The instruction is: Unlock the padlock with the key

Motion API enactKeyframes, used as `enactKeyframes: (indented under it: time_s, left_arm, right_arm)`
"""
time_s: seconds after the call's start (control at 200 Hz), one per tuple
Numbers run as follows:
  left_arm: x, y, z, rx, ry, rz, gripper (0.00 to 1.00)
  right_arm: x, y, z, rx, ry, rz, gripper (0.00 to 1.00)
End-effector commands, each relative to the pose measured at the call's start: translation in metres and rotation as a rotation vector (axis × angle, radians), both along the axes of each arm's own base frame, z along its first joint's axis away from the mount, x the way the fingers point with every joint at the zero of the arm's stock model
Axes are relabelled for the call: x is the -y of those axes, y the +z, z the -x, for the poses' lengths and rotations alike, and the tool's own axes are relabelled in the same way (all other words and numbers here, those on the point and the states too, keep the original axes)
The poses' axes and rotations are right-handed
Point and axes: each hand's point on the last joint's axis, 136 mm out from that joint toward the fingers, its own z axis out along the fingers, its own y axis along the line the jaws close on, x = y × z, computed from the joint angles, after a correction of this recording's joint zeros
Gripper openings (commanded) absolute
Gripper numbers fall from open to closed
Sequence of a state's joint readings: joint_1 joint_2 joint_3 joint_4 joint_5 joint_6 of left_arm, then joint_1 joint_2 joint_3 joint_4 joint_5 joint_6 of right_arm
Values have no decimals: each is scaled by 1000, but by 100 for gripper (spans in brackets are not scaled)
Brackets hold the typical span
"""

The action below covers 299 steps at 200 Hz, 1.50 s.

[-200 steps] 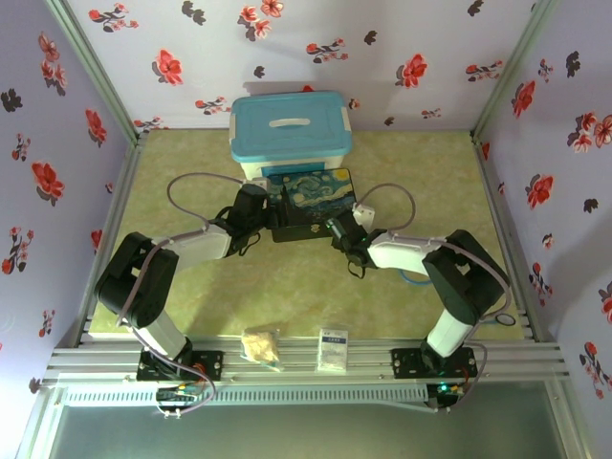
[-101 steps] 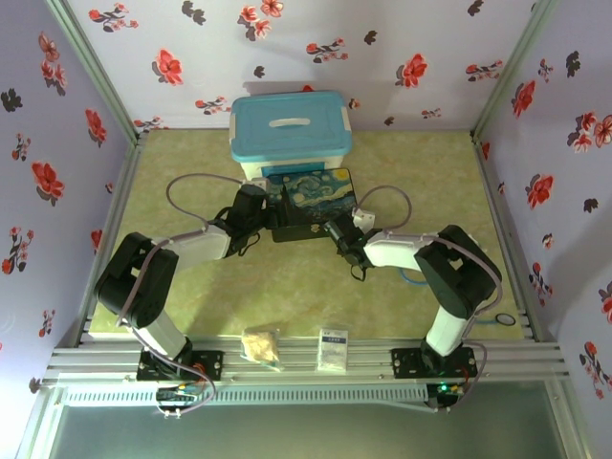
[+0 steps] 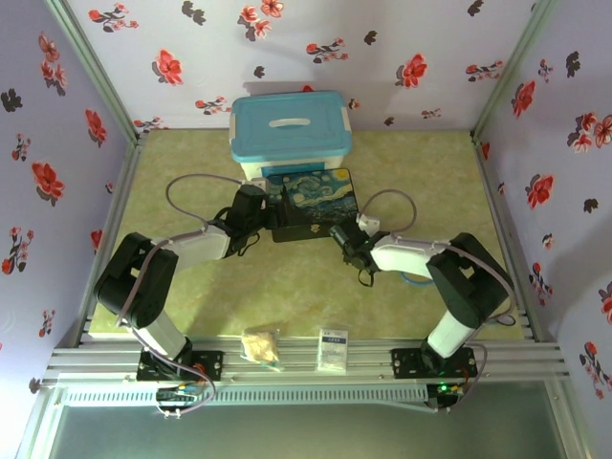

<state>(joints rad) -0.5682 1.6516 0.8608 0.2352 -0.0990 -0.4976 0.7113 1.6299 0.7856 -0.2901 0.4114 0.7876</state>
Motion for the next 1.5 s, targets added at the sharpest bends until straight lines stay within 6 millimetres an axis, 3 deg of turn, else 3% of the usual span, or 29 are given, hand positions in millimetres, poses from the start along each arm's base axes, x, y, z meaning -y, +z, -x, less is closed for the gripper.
enactKeyframes:
  time_s: [0.0,0.14,0.3,0.415,0.555,0.695,0.84,0.88,0.925,1.095,1.185,1.27,1.33,1.405,1.49]
  left_arm:
    - [-20,-42,26,-146,5,-85,53]
    - [-20,-41,26,-139,4,-83,53]
    - [-20,-39,25,-128,5,-71,60]
    - [-19,-30,24,-107,1,-55,67]
    - [-19,1,22,-50,2,-22,76]
    - [-25,49,22,32,18,5,84]
    - [-52,98,23,129,79,-29,92]
    - [-66,109,23,161,128,-41,94]
    - [-83,115,22,194,181,-58,98]
    - [-148,109,7,322,355,-193,100]
    - [-180,107,-4,351,457,-298,100]
    - [-197,112,-9,365,497,-454,100]
    - [-208,108,-14,394,497,-559,100]
    - [-236,97,-14,380,563,-623,100]
    - [-258,65,-11,322,564,-581,100]
  right_arm:
    - [29,-14,39,-139,36,90,30]
    - [27,-9,35,-137,90,118,32]
    - [22,6,25,-100,120,124,36]
    - [9,19,17,-62,145,71,48]
    - [-1,44,6,-2,175,36,51]
    - [-2,89,-13,104,196,52,62]
    - [28,138,-32,246,126,61,72]
    - [39,149,-39,284,101,35,84]
    - [55,159,-49,327,69,15,99]
    - [140,183,-69,432,-100,105,99]
    - [181,178,-70,501,-181,171,99]
    - [211,160,-65,548,-247,189,99]
    - [220,140,-69,590,-227,186,99]
    - [231,119,-76,607,-215,222,99]
    - [238,102,-85,599,-212,115,99]
